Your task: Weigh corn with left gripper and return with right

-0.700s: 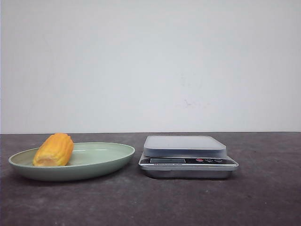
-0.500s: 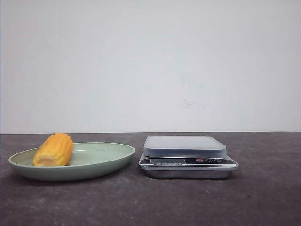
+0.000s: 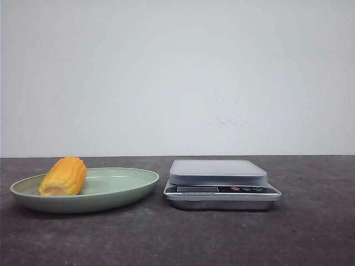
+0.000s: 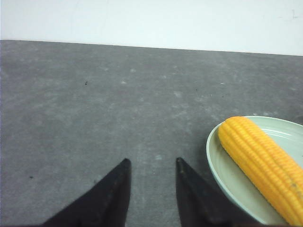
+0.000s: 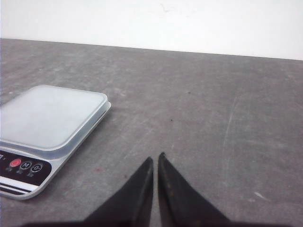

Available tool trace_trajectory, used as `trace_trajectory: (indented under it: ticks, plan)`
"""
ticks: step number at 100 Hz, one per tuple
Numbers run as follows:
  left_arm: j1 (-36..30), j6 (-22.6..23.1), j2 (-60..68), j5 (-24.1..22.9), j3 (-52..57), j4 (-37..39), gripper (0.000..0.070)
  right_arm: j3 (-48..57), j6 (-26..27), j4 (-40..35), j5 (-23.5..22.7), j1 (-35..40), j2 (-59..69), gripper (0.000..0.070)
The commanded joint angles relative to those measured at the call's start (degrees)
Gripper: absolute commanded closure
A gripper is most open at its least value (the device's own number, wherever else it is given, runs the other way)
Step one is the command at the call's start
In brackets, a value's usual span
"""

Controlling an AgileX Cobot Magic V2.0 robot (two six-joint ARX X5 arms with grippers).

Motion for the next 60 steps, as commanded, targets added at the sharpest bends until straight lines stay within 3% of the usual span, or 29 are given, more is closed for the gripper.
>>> trace_trajectory:
  ticks: [1, 60]
  plan:
    - [0.1, 0.6, -0.1, 0.0, -1.0, -0.3, 0.0546, 0.0, 0.4, 0.1, -0.1, -0.1, 0.0, 0.0688]
    - [0.1, 0.6, -0.1, 0.0, -1.0, -0.3, 0.0546, 0.0, 0.4, 0.1, 0.3, -0.1, 0.0, 0.0688]
